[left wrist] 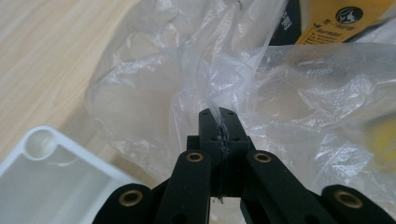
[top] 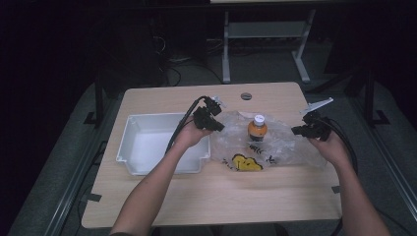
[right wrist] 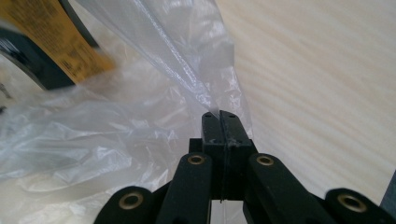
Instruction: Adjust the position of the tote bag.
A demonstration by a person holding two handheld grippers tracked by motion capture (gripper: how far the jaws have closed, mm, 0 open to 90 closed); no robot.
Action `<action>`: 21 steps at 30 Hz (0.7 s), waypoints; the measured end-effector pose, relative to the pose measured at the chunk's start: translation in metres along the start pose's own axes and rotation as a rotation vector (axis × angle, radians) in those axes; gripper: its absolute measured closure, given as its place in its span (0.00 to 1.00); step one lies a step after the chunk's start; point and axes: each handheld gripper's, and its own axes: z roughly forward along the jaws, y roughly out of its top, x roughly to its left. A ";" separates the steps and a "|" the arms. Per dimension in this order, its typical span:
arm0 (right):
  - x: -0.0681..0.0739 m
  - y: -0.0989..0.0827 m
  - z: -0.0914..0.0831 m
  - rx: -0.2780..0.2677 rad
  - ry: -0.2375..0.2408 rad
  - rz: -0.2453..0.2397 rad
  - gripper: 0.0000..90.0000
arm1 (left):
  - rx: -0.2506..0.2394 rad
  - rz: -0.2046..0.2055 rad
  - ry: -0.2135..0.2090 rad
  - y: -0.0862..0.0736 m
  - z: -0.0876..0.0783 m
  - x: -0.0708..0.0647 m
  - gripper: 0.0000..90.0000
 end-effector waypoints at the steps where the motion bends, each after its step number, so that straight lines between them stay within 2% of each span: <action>1: 0.000 -0.001 0.002 0.007 0.000 0.004 1.00 | 0.012 0.001 -0.006 0.000 0.003 -0.001 1.00; 3: 0.000 -0.005 0.004 0.008 -0.002 0.002 1.00 | 0.016 -0.001 -0.008 0.000 0.007 -0.003 1.00; 4: 0.001 -0.008 0.006 0.015 0.007 0.019 1.00 | 0.017 0.000 -0.008 -0.001 0.008 -0.004 1.00; 9: 0.003 -0.022 0.015 0.035 0.033 0.045 1.00 | 0.029 0.004 -0.014 -0.002 0.012 -0.006 1.00; 16: 0.007 -0.033 0.022 0.056 0.048 0.053 1.00 | 0.050 0.008 -0.033 -0.006 0.019 -0.011 1.00; 21: 0.008 -0.040 0.025 0.050 0.057 0.063 1.00 | 0.048 0.011 -0.044 -0.007 0.020 -0.015 1.00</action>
